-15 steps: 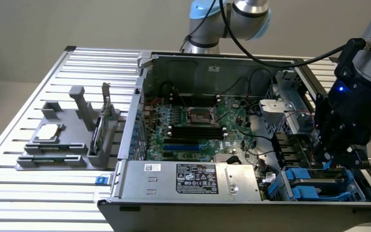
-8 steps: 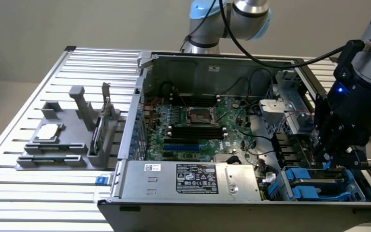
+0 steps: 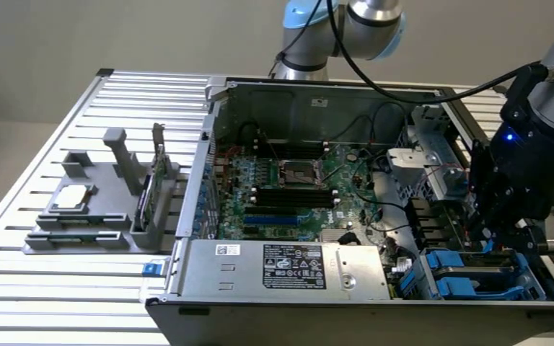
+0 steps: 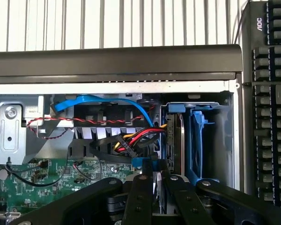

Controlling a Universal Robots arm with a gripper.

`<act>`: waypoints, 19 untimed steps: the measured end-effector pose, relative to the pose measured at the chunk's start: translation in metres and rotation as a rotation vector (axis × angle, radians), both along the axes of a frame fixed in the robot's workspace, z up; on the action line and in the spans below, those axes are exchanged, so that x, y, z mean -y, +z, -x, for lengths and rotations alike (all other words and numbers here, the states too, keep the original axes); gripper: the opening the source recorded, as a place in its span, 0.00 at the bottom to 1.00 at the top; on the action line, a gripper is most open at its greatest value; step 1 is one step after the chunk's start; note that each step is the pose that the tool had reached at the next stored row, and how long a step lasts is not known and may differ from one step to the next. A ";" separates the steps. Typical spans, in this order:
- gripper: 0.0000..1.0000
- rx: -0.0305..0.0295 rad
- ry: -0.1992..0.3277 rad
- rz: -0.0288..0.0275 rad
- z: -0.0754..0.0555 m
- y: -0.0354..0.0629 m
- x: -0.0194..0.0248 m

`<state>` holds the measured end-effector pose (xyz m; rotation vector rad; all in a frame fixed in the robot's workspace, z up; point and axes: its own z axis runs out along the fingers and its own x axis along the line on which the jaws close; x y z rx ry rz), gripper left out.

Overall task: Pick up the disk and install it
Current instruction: 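Insert the second disk wire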

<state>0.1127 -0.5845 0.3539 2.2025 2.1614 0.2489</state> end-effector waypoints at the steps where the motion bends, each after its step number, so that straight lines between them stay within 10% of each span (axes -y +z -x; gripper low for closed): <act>1: 0.16 0.0000 0.000 -0.0023 0.000 -0.0001 0.0010; 19: 0.16 0.0000 0.000 -0.0052 0.000 -0.0056 0.0048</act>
